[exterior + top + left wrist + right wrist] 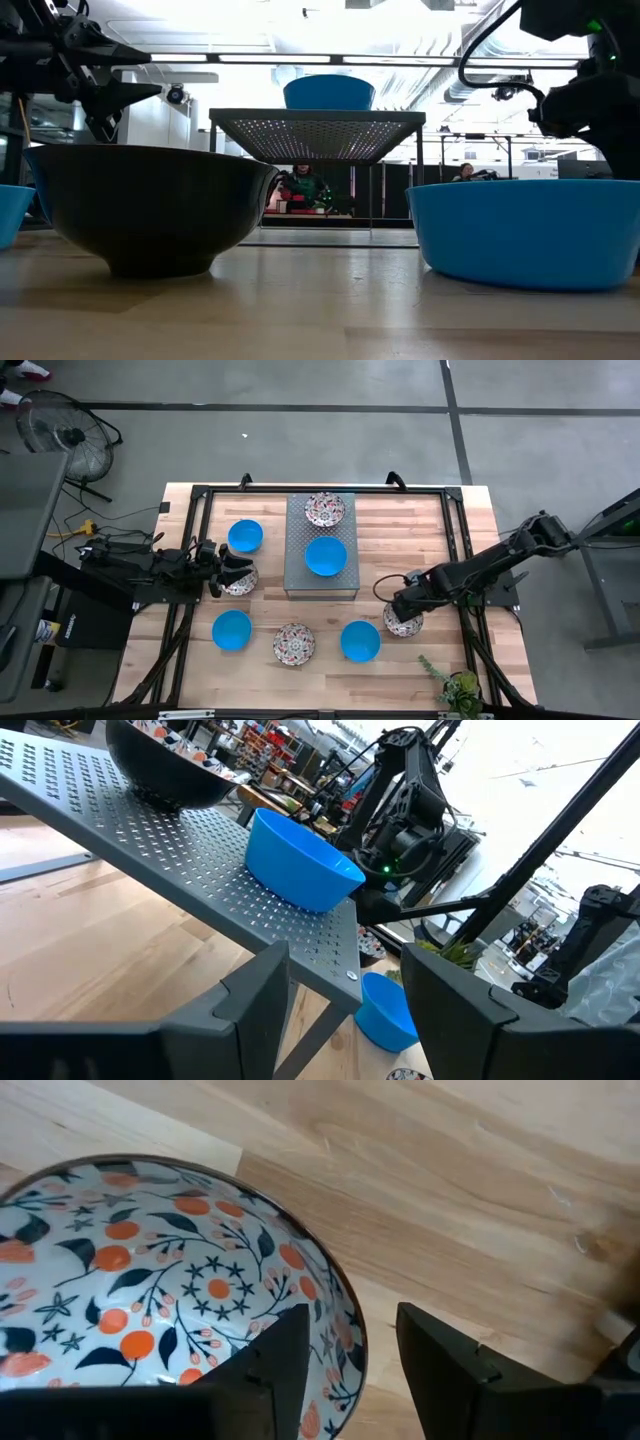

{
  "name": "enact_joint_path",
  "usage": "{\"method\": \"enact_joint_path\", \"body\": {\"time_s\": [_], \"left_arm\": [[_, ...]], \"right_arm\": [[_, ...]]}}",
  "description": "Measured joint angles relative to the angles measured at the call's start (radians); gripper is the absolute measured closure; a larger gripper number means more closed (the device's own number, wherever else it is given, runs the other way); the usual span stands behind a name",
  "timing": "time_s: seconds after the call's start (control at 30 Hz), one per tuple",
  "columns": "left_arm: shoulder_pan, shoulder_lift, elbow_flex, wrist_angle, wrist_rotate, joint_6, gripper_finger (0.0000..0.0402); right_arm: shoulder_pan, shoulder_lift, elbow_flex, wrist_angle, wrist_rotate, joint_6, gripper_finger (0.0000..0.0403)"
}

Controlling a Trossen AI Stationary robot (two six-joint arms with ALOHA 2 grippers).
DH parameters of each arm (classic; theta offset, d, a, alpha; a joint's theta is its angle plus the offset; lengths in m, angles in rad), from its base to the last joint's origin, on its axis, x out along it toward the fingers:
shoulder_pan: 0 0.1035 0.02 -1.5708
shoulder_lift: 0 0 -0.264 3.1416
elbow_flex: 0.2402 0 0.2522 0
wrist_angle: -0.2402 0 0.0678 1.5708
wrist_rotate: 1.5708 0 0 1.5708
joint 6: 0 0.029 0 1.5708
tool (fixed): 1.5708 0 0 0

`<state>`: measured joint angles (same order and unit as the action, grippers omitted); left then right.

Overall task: Pick & Place Mini bowls
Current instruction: Stack the white patterned bowl on the white patterned bowl on the shelf

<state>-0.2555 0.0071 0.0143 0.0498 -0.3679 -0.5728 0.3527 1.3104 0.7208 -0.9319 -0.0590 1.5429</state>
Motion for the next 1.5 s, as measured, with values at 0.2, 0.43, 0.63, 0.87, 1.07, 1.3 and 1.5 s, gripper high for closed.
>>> {"method": "enact_joint_path", "body": {"time_s": [0.2, 0.43, 0.63, 0.87, 1.07, 1.3, 1.5], "left_arm": [[0.000, 0.000, 0.000, 0.000, 0.000, 0.000, 0.0211], [0.000, 0.000, 0.000, 0.000, 0.000, 0.000, 0.0211], [0.000, 0.000, 0.000, 0.000, 0.000, 0.000, 0.0211], [0.000, 0.000, 0.000, 0.000, 0.000, 0.000, 0.0211], [0.000, 0.000, 0.000, 0.000, 0.000, 0.000, 0.0211], [0.000, 0.000, 0.000, 0.000, 0.000, 0.000, 0.0211], [0.000, 0.000, 0.000, 0.000, 0.000, 0.000, 0.0211]], "right_arm": [[-0.006, 0.006, 0.000, 0.009, -0.004, 0.000, 0.0263], [-0.033, 0.006, 0.000, 0.020, -0.024, -0.026, 0.0273], [-0.041, 0.006, 0.000, 0.021, -0.025, -0.026, 0.0311], [-0.041, 0.005, 0.001, 0.021, -0.025, -0.028, 0.0373], [-0.048, 0.002, 0.005, 0.032, -0.031, -0.050, 0.0390], [-0.066, 0.003, 0.007, 0.030, -0.047, -0.072, 0.0393], [-0.066, 0.003, 0.008, 0.030, -0.056, -0.079, 0.0393]]}}
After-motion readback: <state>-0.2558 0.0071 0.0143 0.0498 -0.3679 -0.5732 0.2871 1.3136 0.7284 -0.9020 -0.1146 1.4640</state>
